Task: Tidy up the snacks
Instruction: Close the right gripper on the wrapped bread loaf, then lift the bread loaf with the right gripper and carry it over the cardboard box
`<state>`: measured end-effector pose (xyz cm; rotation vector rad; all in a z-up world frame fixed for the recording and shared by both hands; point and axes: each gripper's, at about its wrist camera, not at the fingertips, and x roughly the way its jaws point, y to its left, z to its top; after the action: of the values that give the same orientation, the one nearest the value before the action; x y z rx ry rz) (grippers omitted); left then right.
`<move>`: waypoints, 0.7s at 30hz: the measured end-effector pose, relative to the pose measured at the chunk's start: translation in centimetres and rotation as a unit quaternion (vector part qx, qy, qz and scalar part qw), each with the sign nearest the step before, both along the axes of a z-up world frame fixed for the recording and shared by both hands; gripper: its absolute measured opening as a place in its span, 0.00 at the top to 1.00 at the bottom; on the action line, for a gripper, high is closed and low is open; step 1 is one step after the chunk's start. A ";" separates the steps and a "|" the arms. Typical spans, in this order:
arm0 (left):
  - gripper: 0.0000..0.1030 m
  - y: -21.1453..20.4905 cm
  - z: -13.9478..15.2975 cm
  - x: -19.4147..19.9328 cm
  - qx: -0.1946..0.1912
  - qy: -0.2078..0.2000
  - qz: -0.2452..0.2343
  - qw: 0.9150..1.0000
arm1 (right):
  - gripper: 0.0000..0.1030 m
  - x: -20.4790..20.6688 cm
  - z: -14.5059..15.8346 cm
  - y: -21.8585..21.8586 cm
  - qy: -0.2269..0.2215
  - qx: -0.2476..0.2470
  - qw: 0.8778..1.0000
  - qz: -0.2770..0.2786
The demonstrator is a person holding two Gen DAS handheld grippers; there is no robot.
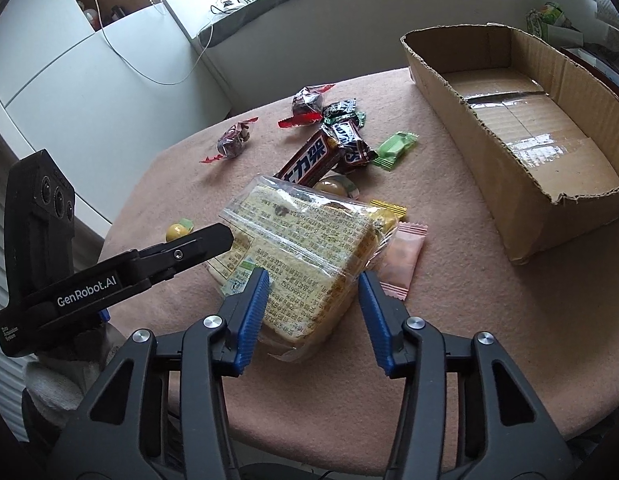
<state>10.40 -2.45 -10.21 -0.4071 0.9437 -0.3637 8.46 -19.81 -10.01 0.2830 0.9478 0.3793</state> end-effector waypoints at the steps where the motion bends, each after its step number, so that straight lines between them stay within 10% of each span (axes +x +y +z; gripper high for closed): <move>1: 0.59 0.0 0.0 0.1 0.001 0.001 0.000 1.000 | 0.53 0.1 0.0 0.0 0.000 -0.001 1.000 0.000; 21: 0.58 -0.9 -0.1 0.5 0.011 -0.003 -0.023 1.000 | 0.56 0.2 0.3 0.6 -0.008 -0.026 1.000 0.010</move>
<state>10.90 -3.36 -10.35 -0.3653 0.9518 -0.3964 8.66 -19.17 -9.72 0.2233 0.9434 0.3753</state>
